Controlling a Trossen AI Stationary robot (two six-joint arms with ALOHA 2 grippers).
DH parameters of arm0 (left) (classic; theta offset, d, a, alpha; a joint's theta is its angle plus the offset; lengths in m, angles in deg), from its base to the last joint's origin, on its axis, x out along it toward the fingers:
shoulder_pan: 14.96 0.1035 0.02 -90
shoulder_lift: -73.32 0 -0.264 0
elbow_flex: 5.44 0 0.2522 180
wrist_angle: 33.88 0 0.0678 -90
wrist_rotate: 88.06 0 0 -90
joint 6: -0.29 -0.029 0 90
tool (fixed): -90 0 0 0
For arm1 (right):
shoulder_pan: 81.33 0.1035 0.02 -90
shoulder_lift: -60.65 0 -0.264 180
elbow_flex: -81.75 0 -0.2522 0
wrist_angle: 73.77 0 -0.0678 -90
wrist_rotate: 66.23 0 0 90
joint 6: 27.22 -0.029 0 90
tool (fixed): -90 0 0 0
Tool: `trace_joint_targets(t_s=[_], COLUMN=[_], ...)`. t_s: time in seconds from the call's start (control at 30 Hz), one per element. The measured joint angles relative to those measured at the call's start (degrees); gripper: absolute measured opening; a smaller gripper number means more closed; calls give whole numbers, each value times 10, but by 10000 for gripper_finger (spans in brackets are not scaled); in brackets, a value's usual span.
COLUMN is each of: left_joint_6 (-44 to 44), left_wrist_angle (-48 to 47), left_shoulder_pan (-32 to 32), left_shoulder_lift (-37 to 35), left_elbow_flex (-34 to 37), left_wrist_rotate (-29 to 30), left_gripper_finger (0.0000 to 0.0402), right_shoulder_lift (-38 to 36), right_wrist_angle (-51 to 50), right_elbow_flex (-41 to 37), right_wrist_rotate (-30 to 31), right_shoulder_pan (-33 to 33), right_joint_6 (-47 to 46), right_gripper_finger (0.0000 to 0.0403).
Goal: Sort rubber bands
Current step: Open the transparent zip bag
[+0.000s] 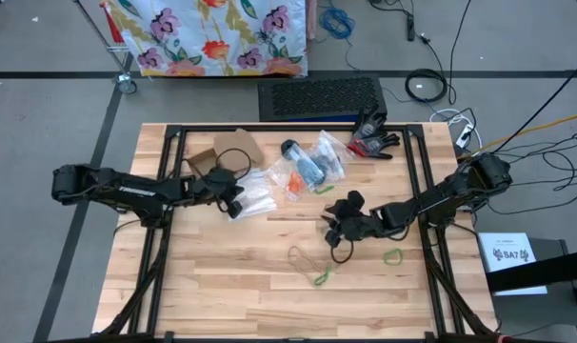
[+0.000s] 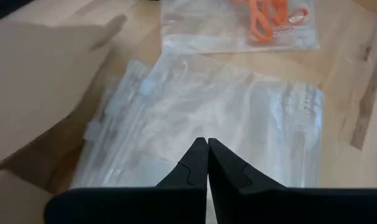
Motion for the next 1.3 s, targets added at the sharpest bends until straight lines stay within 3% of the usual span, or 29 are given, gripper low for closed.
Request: trace_joint_targets(t_s=[0.13,0.43,0.6,0.73,0.93,1.0,1.13,1.3], left_joint_6=[27,28,-3,-2,-5,-5,-5,-4], left_wrist_angle=[3,0,-15,-16,9,14,18,18], left_shoulder_pan=[0,0,2,17,19,19,19,17], left_shoulder_lift=[8,18,26,63,121,130,132,132], left_elbow_flex=[0,-1,-1,-1,-3,-3,-3,-2], left_wrist_rotate=[-27,-20,55,43,39,40,42,42], left_gripper_finger=[19,131,139,140,131,106,19,5], right_shoulder_lift=[0,0,0,0,0,0,0,0], right_wrist_angle=[24,41,47,47,47,47,47,47], right_elbow_flex=[-9,-9,-9,-9,-9,-9,-9,-9], right_wrist_rotate=[-1,-12,-12,-12,-12,-12,-12,-12], right_shoulder_pan=[0,0,0,0,0,0,0,0], right_joint_6=[-6,15,24,24,24,24,16,11], right_gripper_finger=[105,105,105,105,105,105,105,105])
